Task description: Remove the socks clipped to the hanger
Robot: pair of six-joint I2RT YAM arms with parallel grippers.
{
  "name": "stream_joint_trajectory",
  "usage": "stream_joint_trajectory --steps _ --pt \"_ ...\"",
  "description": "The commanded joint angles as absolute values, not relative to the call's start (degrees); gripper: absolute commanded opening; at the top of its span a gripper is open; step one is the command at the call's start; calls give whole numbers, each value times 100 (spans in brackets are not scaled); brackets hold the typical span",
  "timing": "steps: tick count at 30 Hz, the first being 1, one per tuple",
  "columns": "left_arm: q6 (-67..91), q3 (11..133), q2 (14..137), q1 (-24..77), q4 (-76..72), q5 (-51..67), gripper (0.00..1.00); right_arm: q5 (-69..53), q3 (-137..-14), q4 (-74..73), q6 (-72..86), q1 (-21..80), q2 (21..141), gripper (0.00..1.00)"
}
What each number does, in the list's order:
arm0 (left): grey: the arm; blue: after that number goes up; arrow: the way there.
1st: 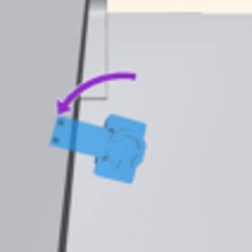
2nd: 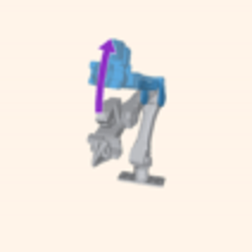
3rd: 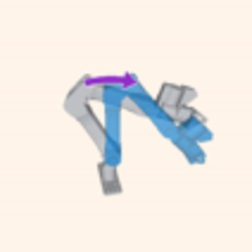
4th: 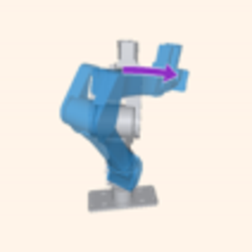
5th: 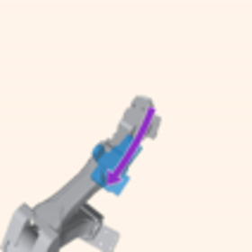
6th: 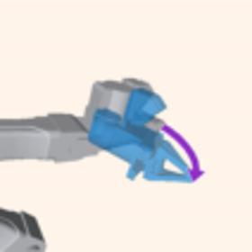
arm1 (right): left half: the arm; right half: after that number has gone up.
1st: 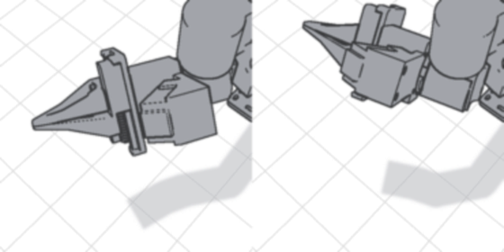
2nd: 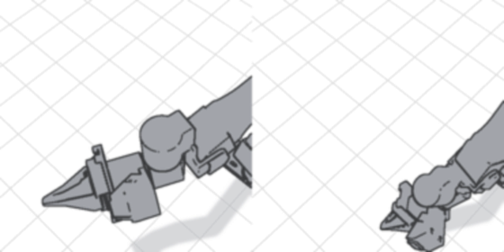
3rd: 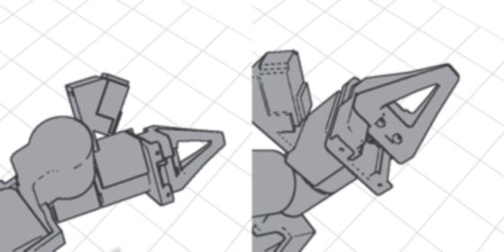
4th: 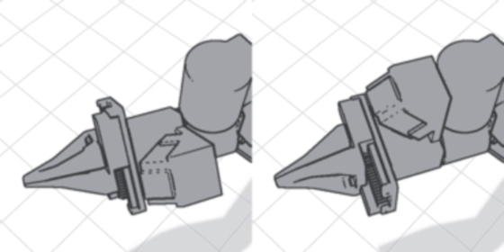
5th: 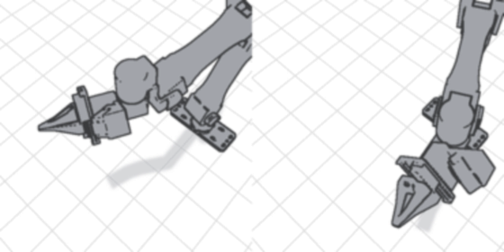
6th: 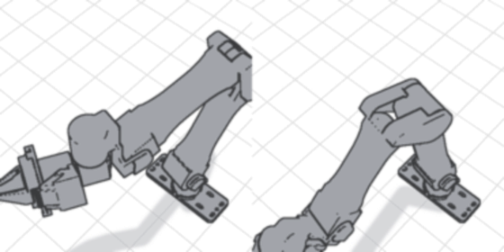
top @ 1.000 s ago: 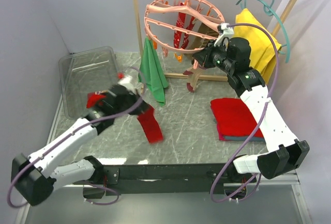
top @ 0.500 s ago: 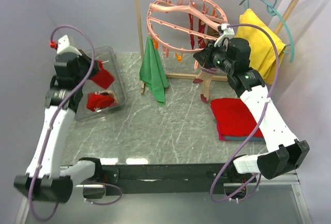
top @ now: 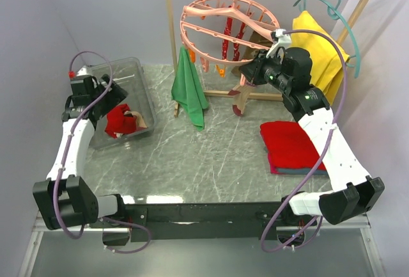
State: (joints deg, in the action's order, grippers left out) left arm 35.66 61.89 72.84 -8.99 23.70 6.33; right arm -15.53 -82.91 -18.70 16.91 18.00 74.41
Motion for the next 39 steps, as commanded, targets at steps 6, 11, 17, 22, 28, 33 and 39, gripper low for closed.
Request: stream_joint_trajectory --steps 6,11,17,22,28,33,39 --pt "3768 5979 5837 2010 153 1441 78 -1617 -8508 -2109 1907 1898 7260 0" --pt "4078 4466 5703 3529 -2054 1021 63 -1600 -8578 -2206 2021 1934 7225 0" --pt "3622 3718 6869 4840 -4085 20 70 -1643 -8622 -2233 2100 1969 7154 0" --pt "3015 4173 8224 5405 -4843 -948 99 -1661 -8675 -2285 2136 1995 7119 1" --pt "2663 5536 10288 5467 -4727 -1134 99 -1574 -8719 -2382 2101 2039 7084 1" --pt "2549 6379 11389 5519 -4984 -2061 97 -1635 -8675 -2347 2136 2048 7075 1" --pt "2198 7584 12427 5642 -4597 -2715 96 -1608 -8534 -2294 2215 2057 7005 1"
